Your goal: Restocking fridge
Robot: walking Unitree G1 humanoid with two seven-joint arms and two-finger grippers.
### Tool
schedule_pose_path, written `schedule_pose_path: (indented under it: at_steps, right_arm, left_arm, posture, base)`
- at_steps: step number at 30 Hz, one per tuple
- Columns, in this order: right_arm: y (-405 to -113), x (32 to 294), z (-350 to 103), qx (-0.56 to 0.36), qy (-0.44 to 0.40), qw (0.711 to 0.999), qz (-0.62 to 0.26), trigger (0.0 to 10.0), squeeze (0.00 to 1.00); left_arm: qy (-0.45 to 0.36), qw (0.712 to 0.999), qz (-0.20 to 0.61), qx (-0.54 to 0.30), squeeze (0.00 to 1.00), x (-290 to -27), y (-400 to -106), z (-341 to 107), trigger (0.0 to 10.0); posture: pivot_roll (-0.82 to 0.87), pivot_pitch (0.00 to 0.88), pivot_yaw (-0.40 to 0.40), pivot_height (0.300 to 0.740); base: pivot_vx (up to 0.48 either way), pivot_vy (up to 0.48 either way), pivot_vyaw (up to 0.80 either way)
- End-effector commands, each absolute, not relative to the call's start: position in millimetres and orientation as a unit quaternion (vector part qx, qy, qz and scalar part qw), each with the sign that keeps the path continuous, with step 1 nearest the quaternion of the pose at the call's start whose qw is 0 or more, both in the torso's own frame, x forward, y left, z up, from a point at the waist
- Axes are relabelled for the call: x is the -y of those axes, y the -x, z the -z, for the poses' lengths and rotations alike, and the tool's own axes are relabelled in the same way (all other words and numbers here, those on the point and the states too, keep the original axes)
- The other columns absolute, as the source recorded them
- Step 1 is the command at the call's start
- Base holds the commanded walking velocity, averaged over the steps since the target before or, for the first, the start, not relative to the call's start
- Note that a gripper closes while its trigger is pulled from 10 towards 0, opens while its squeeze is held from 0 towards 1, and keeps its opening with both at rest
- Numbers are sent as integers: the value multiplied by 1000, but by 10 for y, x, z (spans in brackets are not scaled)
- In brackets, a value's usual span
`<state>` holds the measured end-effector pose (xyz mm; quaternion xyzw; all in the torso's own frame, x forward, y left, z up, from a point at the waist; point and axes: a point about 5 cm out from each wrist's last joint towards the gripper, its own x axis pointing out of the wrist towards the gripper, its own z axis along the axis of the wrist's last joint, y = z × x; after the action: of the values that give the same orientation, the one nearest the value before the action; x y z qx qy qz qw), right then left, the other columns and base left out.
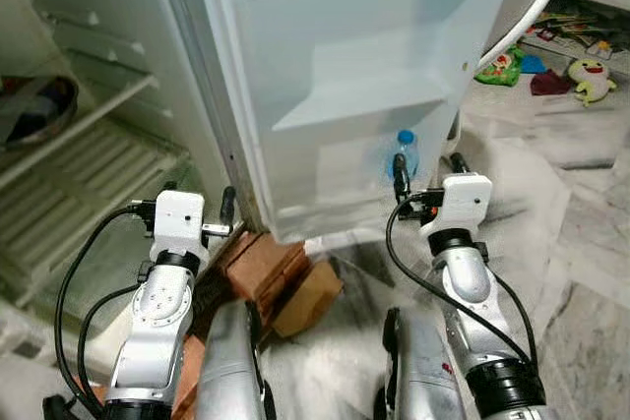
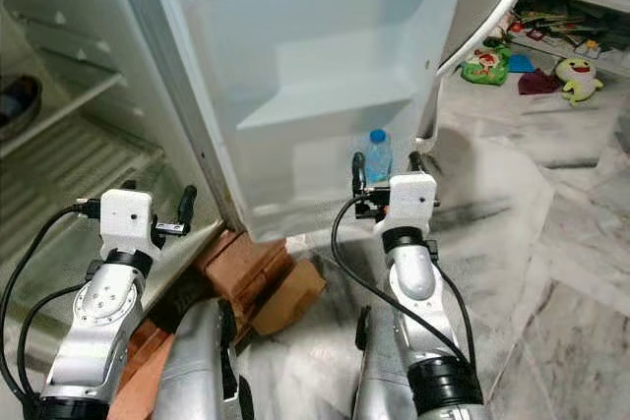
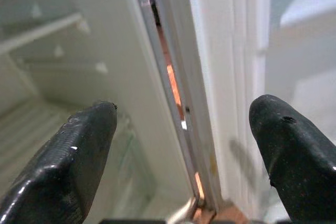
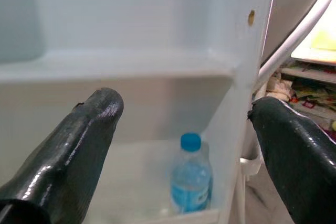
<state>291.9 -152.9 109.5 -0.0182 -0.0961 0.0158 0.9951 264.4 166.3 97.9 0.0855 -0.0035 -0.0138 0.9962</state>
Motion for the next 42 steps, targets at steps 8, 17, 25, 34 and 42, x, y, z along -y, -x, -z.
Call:
schedule_pose_path:
  at_steps: [8, 17, 25, 34, 42]
  right_arm:
    - [-2932, 1561, -1107, 81, 3, 997, -17, 10000, 0]
    - [-2883, 1665, -895, 32, -5, 999, -1, 10000, 0]
    - [-2849, 1666, -928, 38, 2, 999, 0, 10000, 0]
    - [-2783, 1740, -776, -16, -9, 1000, 11, 10000, 0]
    - [-2731, 1725, -667, -55, -28, 998, -9, 10000, 0]
  left_arm:
    - [-81, 996, 33, 6, 0, -1537, -2699, -850, 10000]
    - [-72, 996, 56, -1, 0, -1413, -2739, -720, 10000]
    - [-78, 995, 63, 6, 0, -1407, -2732, -724, 10000]
    - [-87, 994, 69, 12, 0, -1402, -2738, -724, 10000]
    - [-87, 993, 74, 10, 0, -1369, -2699, -695, 10000]
  posture:
    - [34, 0, 12, 702]
    - [31, 0, -2, 740]
    - [29, 0, 7, 740]
    - [20, 0, 12, 740]
    - [17, 0, 13, 740]
  base:
    - [0, 0, 0]
    - [0, 0, 0]
    - [0, 0, 0]
    - [0, -213, 0]
    - [0, -480, 0]
